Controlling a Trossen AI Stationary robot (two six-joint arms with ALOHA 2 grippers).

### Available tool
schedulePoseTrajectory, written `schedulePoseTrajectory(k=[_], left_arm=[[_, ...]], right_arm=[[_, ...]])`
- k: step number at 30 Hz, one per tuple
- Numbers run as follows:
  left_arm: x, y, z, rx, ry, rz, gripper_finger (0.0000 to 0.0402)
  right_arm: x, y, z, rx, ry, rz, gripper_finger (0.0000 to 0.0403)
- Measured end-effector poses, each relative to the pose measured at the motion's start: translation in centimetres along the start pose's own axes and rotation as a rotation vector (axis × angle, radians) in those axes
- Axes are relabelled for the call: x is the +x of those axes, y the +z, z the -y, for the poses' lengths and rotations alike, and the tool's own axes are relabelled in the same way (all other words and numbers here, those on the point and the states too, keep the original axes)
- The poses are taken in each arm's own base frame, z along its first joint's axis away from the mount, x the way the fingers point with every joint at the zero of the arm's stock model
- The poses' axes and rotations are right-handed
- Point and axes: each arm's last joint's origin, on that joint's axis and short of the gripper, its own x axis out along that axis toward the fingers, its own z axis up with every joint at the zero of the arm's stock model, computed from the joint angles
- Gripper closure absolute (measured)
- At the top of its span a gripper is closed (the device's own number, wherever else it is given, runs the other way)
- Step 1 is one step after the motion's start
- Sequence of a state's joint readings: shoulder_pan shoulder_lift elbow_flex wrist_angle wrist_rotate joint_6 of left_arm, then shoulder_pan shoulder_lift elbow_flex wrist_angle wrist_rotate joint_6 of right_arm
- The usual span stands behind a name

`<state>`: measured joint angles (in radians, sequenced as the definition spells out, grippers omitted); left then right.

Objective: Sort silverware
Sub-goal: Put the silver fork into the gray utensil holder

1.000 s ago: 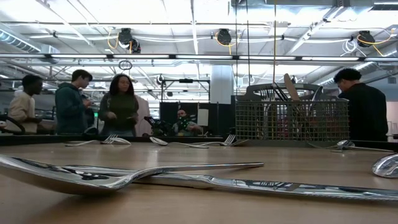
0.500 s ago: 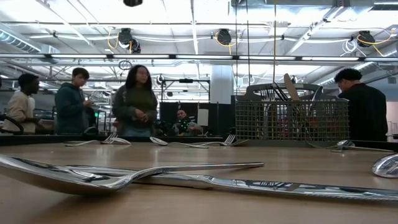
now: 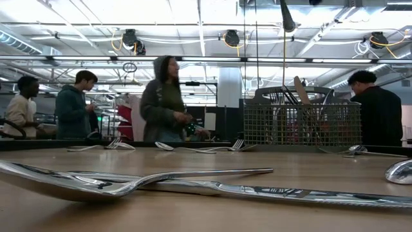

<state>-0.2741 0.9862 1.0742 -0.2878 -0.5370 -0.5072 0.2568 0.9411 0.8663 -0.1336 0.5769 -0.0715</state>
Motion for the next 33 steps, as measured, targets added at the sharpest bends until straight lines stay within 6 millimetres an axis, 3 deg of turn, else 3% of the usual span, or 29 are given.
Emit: schedulePoseTrajectory(k=[8,16,23,33], left_arm=[[-0.3,-5.0,-1.1,-0.004,0.032,-0.002,0.0269],[0.1,-9.0,-2.1,-0.096,-0.11,0.074,0.0269],[0.1,-9.3,-2.1,-0.138,-0.141,0.127,0.0269],[0.1,-9.2,-2.0,-0.143,-0.151,0.13,0.0269]], right_arm=[[1.3,-0.3,3.4,0.184,-0.182,0.115,0.0403],[3.4,-1.6,8.8,0.304,-0.327,0.086,0.0403],[6.3,-4.3,12.5,0.34,-0.432,-0.031,0.0403],[9.6,-8.1,15.6,0.332,-0.546,-0.175,0.0403]])
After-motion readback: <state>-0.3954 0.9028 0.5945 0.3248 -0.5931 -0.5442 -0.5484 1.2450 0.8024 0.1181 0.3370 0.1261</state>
